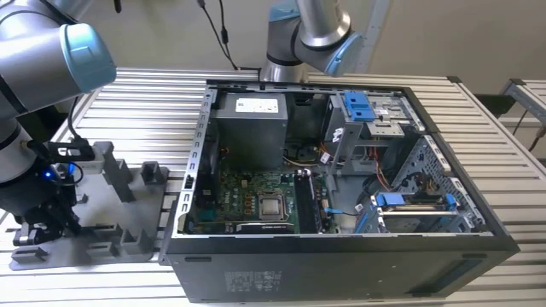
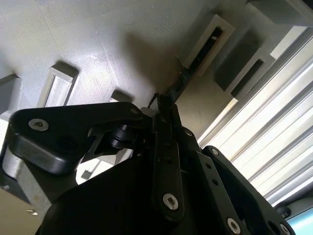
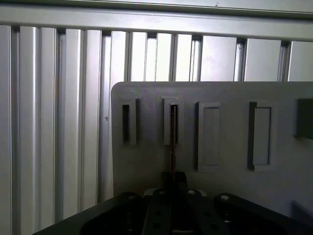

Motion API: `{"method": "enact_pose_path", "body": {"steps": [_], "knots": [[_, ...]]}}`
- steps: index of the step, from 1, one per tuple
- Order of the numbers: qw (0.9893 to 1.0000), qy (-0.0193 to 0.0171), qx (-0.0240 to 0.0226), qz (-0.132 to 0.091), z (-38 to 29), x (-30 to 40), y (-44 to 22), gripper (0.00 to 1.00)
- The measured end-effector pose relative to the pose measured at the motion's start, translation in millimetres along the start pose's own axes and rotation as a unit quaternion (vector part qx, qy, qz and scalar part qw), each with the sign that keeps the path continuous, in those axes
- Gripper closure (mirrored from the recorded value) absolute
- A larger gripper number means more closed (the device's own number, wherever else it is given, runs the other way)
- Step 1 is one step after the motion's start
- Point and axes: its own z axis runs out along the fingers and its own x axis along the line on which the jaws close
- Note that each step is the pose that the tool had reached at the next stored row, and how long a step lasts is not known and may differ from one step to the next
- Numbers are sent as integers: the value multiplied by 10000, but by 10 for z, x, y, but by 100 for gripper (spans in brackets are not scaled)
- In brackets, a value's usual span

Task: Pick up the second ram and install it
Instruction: 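Pick up the second ram and move it above second insertion slot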

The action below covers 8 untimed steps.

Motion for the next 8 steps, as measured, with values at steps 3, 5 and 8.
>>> {"method": "enact_pose_path", "body": {"steps": [3, 5, 8], "knots": [[10000, 0, 0, 0, 0, 0, 0, 86], [10000, 0, 0, 0, -1, 0, 0, 86], [10000, 0, 0, 0, -28, 0, 0, 86]]}}
